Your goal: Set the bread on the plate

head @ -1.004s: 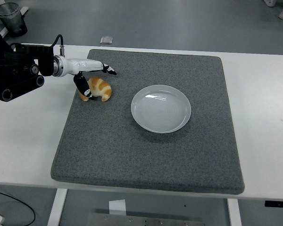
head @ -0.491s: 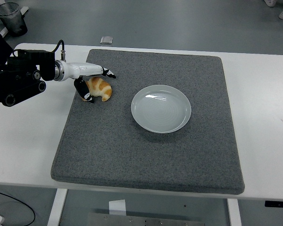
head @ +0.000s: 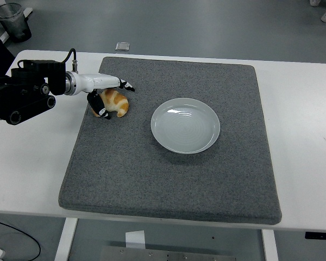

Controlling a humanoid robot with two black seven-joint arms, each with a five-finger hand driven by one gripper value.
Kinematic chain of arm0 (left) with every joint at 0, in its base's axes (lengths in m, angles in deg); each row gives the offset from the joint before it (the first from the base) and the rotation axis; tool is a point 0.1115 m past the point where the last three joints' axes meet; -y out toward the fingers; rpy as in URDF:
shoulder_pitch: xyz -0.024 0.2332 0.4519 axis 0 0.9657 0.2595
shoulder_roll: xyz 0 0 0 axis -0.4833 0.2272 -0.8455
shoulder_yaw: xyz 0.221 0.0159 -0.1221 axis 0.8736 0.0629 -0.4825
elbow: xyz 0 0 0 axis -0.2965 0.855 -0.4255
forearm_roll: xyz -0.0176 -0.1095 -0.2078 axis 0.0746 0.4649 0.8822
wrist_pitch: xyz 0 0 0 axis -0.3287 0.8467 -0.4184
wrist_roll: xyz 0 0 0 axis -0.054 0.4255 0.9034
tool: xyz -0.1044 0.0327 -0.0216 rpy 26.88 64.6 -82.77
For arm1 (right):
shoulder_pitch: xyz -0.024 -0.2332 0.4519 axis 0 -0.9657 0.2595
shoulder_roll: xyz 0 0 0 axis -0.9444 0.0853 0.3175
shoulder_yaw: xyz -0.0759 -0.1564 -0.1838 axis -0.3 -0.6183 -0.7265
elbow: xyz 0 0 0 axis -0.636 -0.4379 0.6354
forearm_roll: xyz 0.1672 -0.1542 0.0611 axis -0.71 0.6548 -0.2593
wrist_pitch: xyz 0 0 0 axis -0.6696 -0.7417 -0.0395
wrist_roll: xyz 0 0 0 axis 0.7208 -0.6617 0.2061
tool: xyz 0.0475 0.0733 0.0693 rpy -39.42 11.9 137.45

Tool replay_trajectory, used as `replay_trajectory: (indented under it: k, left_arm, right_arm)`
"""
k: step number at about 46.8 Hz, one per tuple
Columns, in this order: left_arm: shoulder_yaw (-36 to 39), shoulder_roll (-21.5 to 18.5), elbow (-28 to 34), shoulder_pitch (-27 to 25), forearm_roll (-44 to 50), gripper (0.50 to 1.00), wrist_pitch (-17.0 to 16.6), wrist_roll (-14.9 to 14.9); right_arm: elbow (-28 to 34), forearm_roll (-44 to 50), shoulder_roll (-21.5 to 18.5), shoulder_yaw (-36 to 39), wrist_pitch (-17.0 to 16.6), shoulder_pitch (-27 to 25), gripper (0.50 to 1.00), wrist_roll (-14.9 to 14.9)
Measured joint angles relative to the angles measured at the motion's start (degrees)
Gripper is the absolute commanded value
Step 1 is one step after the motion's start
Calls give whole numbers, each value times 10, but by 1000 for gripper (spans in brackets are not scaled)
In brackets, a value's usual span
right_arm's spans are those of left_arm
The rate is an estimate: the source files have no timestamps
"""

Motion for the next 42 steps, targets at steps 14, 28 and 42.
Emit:
replay_trajectory:
  k: [14, 28, 42]
  left_arm:
    - [0, 5, -6, 7, -12, 866, -2, 0]
    - [0, 10, -7, 13, -23, 769, -3, 0]
    - [-4, 17, -19, 12, -52, 500, -4, 0]
  right_arm:
    - [0, 0, 0, 0, 0, 0, 932, 0]
    - [0, 0, 0, 0, 0, 0, 932, 0]
    - [0, 0, 0, 0, 0, 0, 932, 0]
